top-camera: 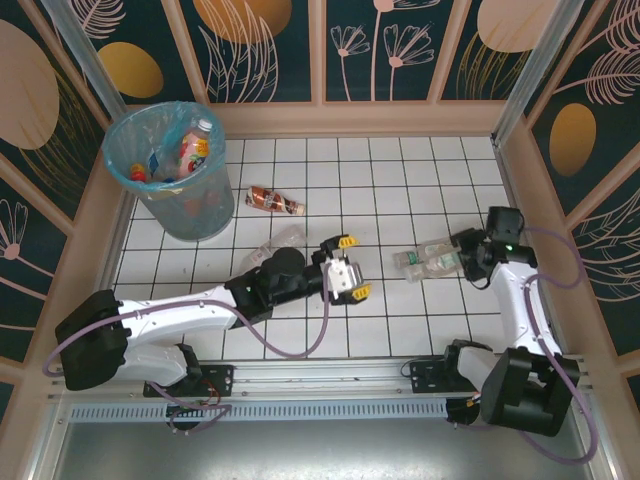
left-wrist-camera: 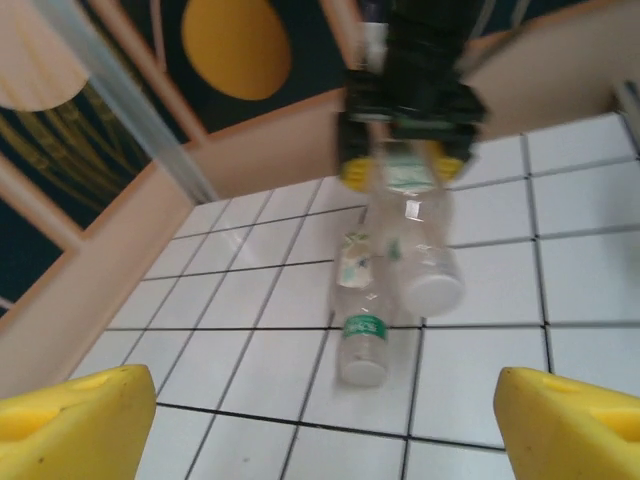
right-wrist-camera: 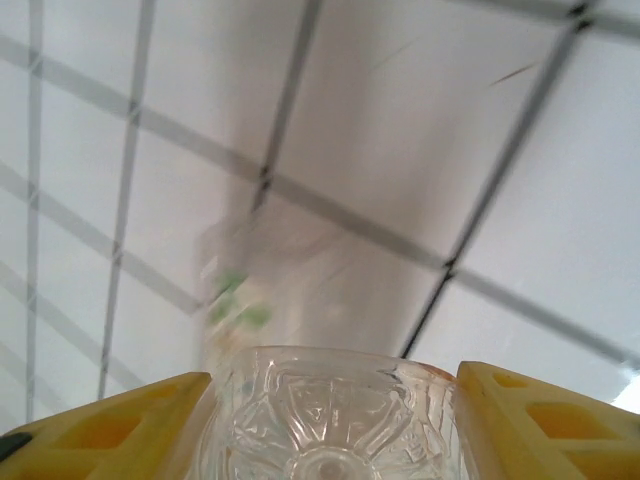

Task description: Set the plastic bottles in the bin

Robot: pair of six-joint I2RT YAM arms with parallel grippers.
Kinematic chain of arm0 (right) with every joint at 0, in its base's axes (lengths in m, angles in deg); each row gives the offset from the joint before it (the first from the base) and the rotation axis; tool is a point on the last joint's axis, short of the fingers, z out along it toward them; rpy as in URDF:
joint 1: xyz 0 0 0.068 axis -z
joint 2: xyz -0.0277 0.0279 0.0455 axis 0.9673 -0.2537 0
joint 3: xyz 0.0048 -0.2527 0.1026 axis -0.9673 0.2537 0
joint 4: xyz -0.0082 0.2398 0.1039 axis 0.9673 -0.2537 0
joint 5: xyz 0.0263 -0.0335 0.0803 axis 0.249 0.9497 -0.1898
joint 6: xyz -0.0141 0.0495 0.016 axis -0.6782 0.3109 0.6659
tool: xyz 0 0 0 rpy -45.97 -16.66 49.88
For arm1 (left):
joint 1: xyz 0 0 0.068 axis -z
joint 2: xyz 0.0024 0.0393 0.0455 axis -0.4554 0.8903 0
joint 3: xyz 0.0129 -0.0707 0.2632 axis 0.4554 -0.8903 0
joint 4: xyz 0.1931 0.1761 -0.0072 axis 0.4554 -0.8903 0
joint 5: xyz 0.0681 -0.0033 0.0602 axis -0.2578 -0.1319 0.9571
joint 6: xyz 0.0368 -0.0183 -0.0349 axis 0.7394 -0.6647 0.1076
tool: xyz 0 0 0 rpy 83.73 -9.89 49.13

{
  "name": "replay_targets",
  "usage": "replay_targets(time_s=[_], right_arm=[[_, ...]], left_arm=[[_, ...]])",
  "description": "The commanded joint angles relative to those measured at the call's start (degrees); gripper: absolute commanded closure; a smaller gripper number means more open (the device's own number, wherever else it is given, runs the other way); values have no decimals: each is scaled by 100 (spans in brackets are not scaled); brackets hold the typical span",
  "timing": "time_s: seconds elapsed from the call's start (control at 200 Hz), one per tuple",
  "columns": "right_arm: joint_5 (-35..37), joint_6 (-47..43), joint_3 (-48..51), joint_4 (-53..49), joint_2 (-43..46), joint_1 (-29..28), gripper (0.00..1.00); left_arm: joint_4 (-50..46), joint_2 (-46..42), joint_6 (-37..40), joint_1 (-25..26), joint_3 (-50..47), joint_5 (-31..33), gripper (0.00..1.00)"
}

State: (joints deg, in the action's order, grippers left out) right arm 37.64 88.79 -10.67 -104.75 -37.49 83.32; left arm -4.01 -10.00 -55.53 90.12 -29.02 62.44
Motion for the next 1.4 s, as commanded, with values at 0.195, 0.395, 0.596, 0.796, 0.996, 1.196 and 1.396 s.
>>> replay_targets(time_s=[0.195, 0.395, 0.596, 0.796, 0.996, 1.196, 1.396], right_arm=[[-1248, 797, -925, 517, -243, -1750, 43], [-1609, 1274, -825, 1020, -297, -2172, 43], [-2024, 1687, -342, 1601, -123, -2267, 43], [-2154, 1562, -332, 1538, -41, -2299, 43], [-2515, 1752, -166, 1898, 80, -2316, 43], [-2643, 1677, -112, 1961, 129, -2319, 42], [-2755, 1550, -146, 2006, 87, -2307, 41]], left_arm=[[1043, 206, 1566, 0, -126, -1074, 19], [1121, 204, 1787, 4, -220, -1384, 29], [1317, 218, 2275, 8, -410, -941, 32], [1110, 167, 2697, -3, -393, -737, 33], [1134, 140, 3005, 5, -406, -1093, 47], [1144, 123, 2996, 5, -355, -1288, 67], [1212, -66, 3123, 6, -360, -997, 60]])
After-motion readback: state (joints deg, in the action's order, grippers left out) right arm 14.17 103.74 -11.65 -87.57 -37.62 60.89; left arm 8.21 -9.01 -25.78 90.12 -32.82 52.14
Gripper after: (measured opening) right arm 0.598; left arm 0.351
